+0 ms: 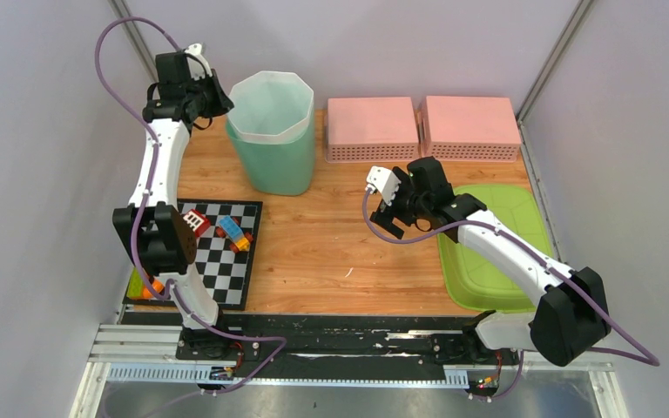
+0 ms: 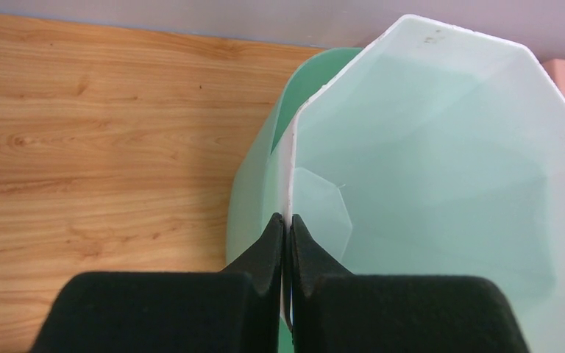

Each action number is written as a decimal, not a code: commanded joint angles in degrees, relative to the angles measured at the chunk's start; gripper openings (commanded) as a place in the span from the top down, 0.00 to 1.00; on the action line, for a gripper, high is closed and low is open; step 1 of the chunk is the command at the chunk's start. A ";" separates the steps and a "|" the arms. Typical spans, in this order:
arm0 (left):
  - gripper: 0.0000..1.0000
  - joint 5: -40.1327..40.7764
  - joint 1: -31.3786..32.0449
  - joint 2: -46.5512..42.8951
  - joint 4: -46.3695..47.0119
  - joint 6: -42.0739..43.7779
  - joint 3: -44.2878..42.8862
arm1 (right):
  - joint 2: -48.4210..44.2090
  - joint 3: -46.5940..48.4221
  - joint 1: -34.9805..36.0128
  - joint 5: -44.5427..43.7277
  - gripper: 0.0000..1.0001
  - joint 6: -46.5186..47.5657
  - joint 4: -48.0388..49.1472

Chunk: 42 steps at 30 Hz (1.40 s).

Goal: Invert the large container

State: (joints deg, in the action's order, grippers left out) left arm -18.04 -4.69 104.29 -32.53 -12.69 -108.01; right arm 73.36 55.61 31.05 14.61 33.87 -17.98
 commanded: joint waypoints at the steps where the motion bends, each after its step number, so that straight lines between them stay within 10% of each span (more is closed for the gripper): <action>1: 1.00 -5.52 2.80 -0.86 -5.40 -2.78 3.06 | 0.11 -0.59 0.76 0.85 0.05 0.09 -0.12; 42: 1.00 -4.76 9.66 -12.76 -7.38 -3.35 14.03 | -3.22 6.90 0.60 0.31 0.05 0.25 -4.84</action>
State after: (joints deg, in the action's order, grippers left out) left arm -19.53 2.42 93.73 -35.11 -15.00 -96.95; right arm 72.58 57.12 31.05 14.55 34.15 -19.46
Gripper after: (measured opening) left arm 0.008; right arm 0.950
